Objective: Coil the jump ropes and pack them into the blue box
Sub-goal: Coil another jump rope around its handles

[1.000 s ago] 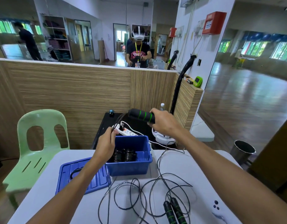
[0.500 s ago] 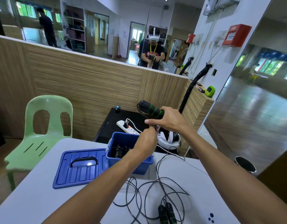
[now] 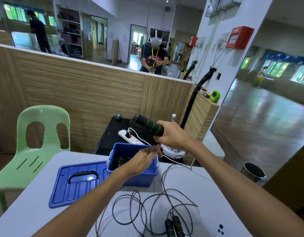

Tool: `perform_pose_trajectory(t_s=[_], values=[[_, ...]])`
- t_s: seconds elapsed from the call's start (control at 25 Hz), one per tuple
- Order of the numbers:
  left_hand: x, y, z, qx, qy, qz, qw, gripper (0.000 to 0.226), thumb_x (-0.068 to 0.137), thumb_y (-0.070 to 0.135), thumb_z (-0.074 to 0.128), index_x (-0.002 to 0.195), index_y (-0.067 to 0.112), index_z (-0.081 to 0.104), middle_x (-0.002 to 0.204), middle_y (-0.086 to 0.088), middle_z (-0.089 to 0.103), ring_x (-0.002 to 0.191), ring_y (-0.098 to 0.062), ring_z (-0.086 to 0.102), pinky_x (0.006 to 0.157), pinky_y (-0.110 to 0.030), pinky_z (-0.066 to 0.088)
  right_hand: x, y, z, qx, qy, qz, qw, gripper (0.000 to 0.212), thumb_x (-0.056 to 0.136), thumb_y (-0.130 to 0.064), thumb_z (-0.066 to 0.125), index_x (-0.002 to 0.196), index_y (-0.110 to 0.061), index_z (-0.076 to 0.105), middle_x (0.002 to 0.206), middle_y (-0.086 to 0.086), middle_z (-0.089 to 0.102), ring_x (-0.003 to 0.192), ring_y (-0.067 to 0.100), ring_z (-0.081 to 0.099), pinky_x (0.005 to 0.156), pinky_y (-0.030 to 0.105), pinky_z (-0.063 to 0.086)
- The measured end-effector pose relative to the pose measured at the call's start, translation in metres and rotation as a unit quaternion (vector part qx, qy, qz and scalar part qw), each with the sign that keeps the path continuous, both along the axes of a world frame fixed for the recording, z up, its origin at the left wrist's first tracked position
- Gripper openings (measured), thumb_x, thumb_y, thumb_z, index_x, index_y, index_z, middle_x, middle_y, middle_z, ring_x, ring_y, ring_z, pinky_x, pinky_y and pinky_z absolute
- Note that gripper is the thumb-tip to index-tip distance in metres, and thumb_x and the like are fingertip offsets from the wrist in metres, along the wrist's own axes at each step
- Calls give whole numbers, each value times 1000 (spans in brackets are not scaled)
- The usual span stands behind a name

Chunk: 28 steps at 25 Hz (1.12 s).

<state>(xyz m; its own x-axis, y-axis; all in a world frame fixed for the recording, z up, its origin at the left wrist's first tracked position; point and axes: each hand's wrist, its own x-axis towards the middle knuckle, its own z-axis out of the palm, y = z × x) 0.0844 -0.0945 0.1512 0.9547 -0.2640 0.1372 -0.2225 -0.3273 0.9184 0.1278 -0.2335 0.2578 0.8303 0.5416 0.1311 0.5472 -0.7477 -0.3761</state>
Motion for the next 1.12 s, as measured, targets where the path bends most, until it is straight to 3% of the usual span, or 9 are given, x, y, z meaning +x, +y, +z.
perform_pose_trajectory(t_s=[0.16,0.28,0.36,0.48,0.6,0.72,0.84,1.0,1.12], values=[[6,34,3,114,-83,-30,990,27,100,33,47,89,16,63,64,6,50,59,-6,47,61,-21,41,-16,-11,-4,-27,-7,81,996,29,85,-29,71,104,-32,49,82,-1,62,74,19,60,68,40,52],[24,62,13,152,-52,-17,987,9,87,13,66,83,21,65,64,14,59,60,3,53,63,-27,51,-34,-13,-16,-73,-9,116,991,44,86,-26,69,117,-31,39,85,4,62,75,22,57,66,41,49],[31,70,31,215,-50,-8,975,7,86,23,67,79,21,67,65,12,61,60,2,55,66,-29,49,-43,-9,-27,-124,-54,106,985,49,86,-22,68,122,-23,35,88,9,64,76,31,59,62,40,46],[25,55,71,449,-163,31,878,30,87,52,59,79,24,65,75,8,63,71,-12,60,65,-32,47,-42,-1,-57,-184,-136,52,972,49,88,-19,64,125,-10,34,92,15,65,80,39,61,55,38,36],[6,18,85,496,-160,99,848,29,95,40,54,87,15,65,90,-5,65,83,-27,63,66,-34,45,-29,4,-78,-145,-145,-49,978,45,88,-10,59,124,-9,32,88,14,66,74,38,64,51,37,36],[-8,-15,75,524,-136,100,835,8,92,11,56,99,10,61,103,-7,58,92,-27,61,74,-36,49,-18,5,-85,-128,-123,-103,979,39,91,-12,55,123,-8,33,89,14,66,72,36,62,50,34,32],[-20,-26,48,431,-135,152,879,26,85,1,60,108,11,57,108,-7,52,95,-24,57,76,-33,48,-9,0,-87,-110,-129,-98,981,20,94,-17,49,110,-7,45,95,17,65,86,39,62,57,37,34],[-49,-43,19,157,-180,237,942,24,97,7,47,118,7,59,107,-9,59,94,-22,56,78,-25,41,-8,-6,-87,-93,-153,-91,980,14,92,-19,50,100,-7,49,91,17,64,83,40,61,58,37,36],[-51,-42,12,-156,-25,292,943,19,100,21,48,107,17,65,85,4,69,76,-9,60,73,-25,48,-7,-5,-86,-107,-173,-91,975,24,93,-27,55,105,-6,51,95,18,66,86,40,63,60,37,35]])
